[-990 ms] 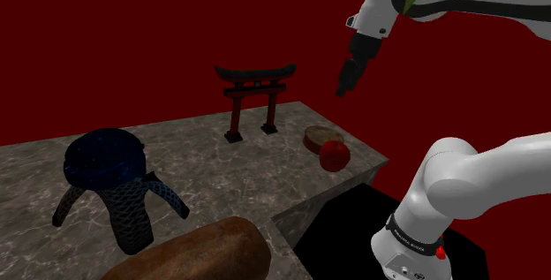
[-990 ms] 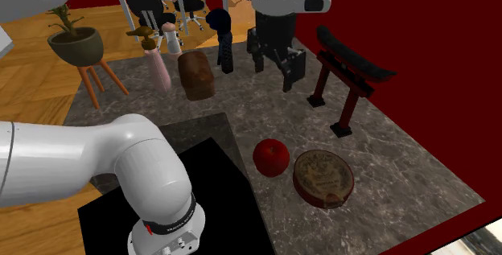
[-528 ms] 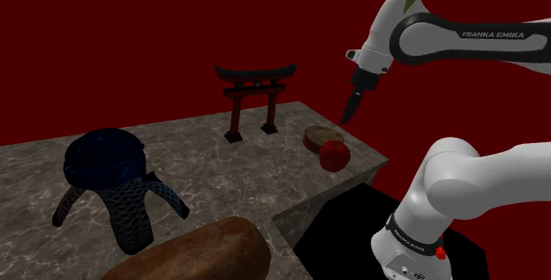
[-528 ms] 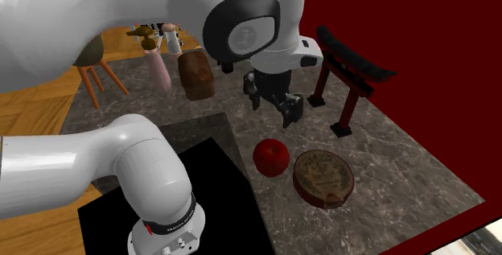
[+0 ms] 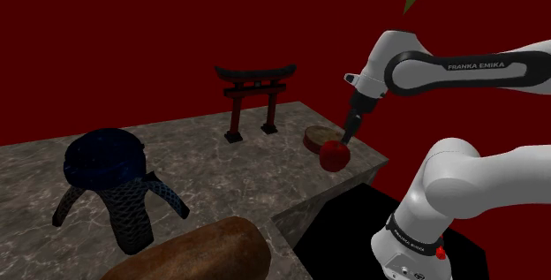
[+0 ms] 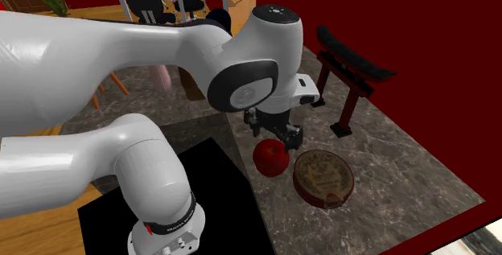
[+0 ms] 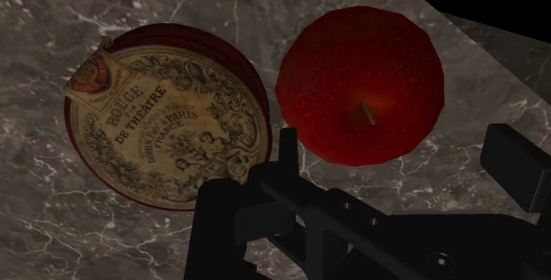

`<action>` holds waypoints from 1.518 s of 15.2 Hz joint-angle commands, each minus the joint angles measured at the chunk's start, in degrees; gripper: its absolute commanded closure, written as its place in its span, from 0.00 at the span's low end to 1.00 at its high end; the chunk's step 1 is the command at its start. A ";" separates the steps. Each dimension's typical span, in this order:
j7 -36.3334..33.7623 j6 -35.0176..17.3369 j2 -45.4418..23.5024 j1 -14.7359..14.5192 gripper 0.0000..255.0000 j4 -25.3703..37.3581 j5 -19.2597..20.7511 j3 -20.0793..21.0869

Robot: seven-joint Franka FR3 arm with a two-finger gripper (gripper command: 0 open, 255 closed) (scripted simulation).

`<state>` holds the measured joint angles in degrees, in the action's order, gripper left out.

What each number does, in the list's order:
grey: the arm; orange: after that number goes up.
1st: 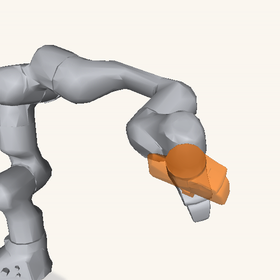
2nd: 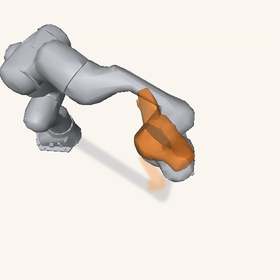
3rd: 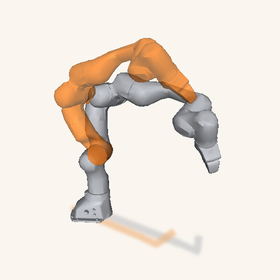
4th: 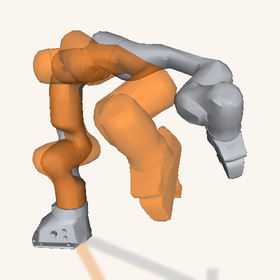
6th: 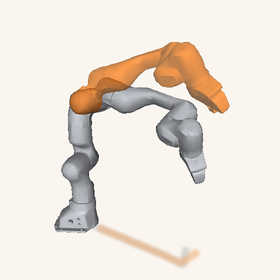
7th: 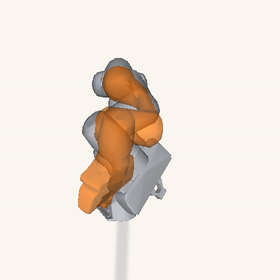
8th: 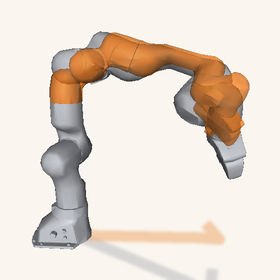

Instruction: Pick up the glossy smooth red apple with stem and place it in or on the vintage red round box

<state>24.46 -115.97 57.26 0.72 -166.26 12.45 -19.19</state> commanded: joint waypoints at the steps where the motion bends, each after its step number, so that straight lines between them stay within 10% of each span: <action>1: -0.06 -2.06 -0.76 -0.01 0.00 -1.27 0.31 -0.33; 11: -0.08 -4.71 -2.01 0.05 0.00 -2.71 0.77 -0.85; 12: -0.08 -4.71 -2.01 0.05 1.00 -2.71 0.77 -0.85; 23: -0.19 -2.81 -1.30 -0.16 1.00 -1.48 0.33 -0.38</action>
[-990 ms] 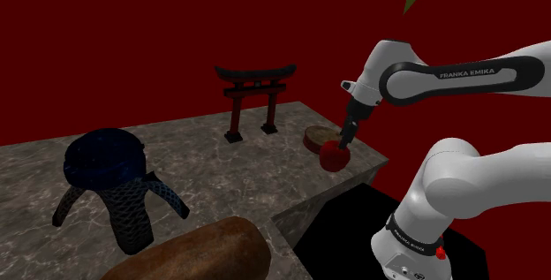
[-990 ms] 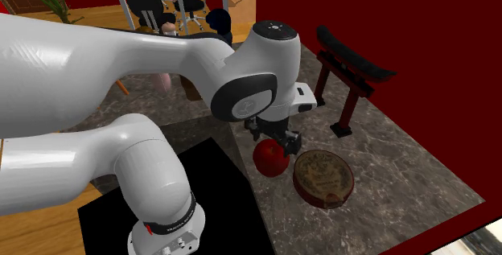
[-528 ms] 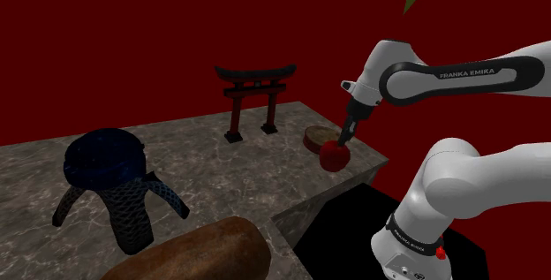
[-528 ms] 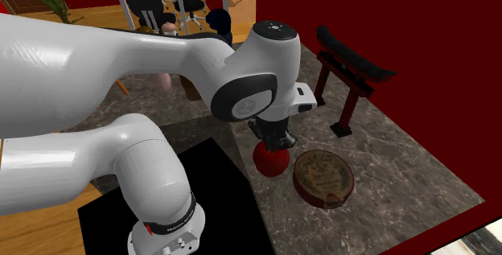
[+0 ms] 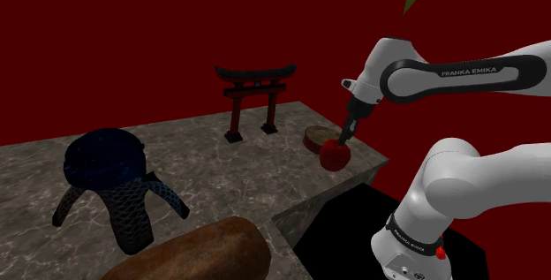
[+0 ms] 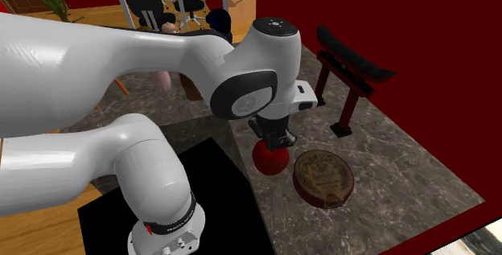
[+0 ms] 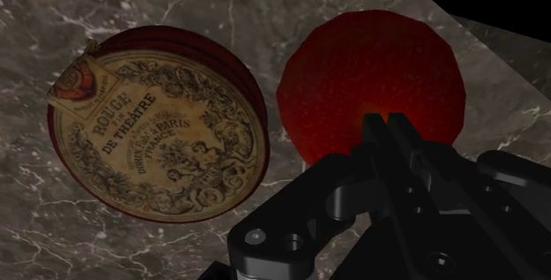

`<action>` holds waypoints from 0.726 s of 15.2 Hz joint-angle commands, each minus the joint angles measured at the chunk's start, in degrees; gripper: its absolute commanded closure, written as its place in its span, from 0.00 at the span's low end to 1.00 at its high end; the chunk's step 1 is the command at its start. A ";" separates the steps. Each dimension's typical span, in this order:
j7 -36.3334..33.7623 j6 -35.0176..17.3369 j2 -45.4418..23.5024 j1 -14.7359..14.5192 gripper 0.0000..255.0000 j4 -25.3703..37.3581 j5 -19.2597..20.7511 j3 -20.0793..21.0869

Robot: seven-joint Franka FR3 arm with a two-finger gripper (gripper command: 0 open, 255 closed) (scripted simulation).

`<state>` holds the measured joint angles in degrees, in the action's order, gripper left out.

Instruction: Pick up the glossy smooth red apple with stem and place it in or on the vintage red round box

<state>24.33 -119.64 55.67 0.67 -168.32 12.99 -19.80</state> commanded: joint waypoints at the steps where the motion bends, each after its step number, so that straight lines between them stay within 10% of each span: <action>1: -0.12 1.79 0.60 -0.23 1.00 1.21 -0.43 0.45; 11: -0.56 10.25 2.28 -1.32 1.00 8.12 -2.43 2.54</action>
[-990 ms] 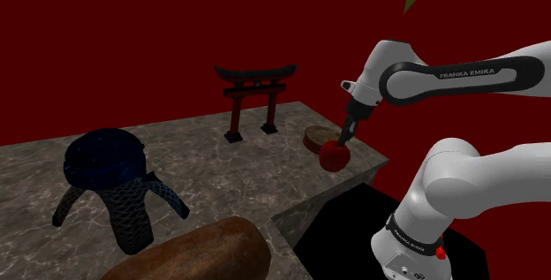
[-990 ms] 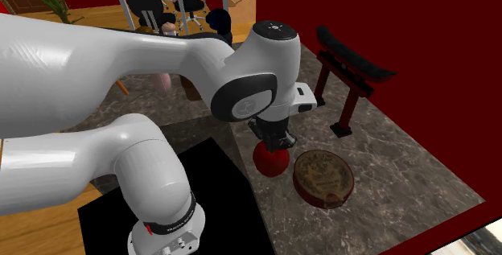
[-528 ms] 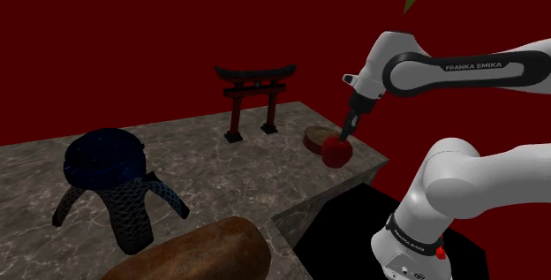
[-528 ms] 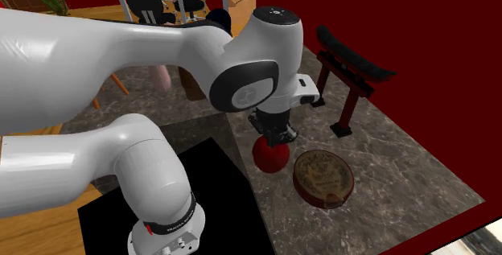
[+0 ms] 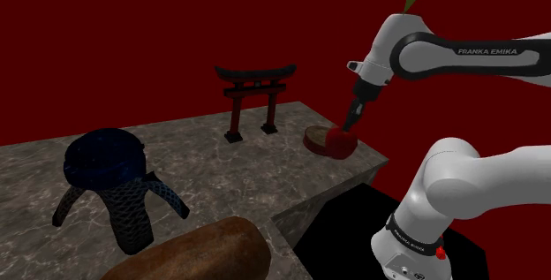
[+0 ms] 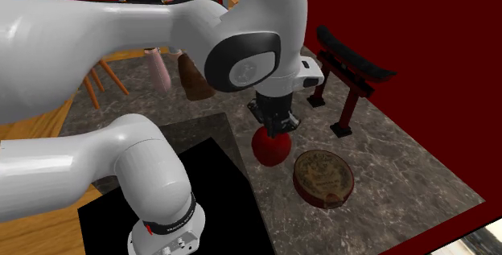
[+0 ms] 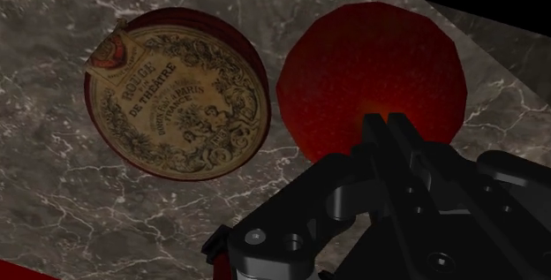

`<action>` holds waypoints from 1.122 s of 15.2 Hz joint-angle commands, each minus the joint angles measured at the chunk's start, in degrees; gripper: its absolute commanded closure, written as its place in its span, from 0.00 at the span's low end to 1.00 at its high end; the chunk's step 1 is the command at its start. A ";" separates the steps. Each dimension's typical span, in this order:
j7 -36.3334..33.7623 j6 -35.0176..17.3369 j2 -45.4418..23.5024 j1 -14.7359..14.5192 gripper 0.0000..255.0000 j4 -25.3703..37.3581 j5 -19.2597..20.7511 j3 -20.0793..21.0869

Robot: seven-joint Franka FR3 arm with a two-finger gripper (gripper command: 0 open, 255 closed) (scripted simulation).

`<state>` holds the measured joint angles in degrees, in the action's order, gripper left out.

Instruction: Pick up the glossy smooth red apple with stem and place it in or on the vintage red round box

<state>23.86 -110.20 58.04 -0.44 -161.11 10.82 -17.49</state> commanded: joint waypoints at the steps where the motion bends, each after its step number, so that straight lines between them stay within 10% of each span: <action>1: -0.12 1.59 -0.04 -0.31 1.00 1.64 -0.44 0.42; 11: -0.42 8.20 -0.37 -1.21 1.00 8.65 -1.91 1.93; 17: 5.19 7.96 -12.03 -2.27 1.00 20.66 -0.18 -4.20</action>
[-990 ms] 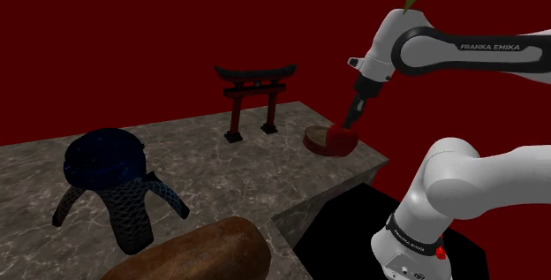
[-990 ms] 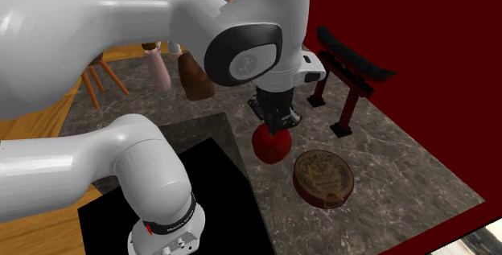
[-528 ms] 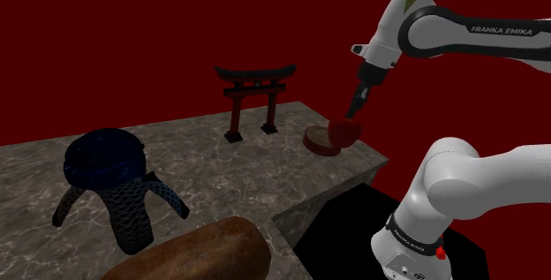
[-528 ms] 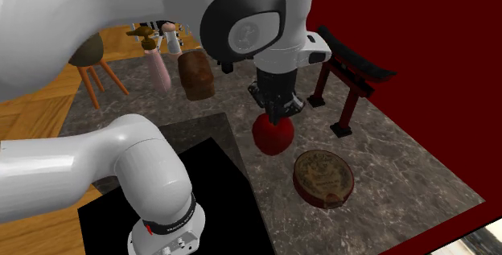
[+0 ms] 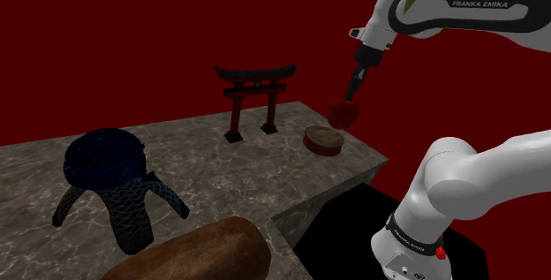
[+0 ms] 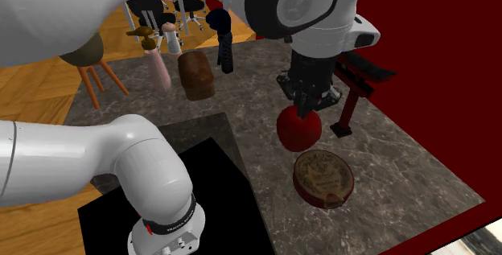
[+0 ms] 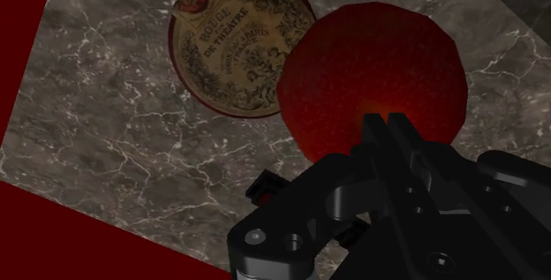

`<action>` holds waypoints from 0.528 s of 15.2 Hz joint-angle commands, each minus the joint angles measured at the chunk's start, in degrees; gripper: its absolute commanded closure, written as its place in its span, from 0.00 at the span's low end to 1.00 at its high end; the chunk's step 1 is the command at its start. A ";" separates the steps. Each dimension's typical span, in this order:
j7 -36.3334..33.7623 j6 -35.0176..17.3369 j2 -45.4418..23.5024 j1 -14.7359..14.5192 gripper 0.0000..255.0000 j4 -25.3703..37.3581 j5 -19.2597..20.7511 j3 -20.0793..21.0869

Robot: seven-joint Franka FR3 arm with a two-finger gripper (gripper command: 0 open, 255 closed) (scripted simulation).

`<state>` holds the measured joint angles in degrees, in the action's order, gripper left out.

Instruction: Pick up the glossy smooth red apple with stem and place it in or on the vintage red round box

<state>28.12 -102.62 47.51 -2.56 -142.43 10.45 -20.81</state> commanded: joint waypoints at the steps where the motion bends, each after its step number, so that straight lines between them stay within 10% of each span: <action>1: 1.90 0.51 -3.40 -0.46 1.00 4.14 0.24 -1.88; 8: 8.15 1.44 -15.01 -2.86 1.00 17.24 -0.79 -8.33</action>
<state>35.34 -100.89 33.75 -5.23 -126.25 9.71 -28.20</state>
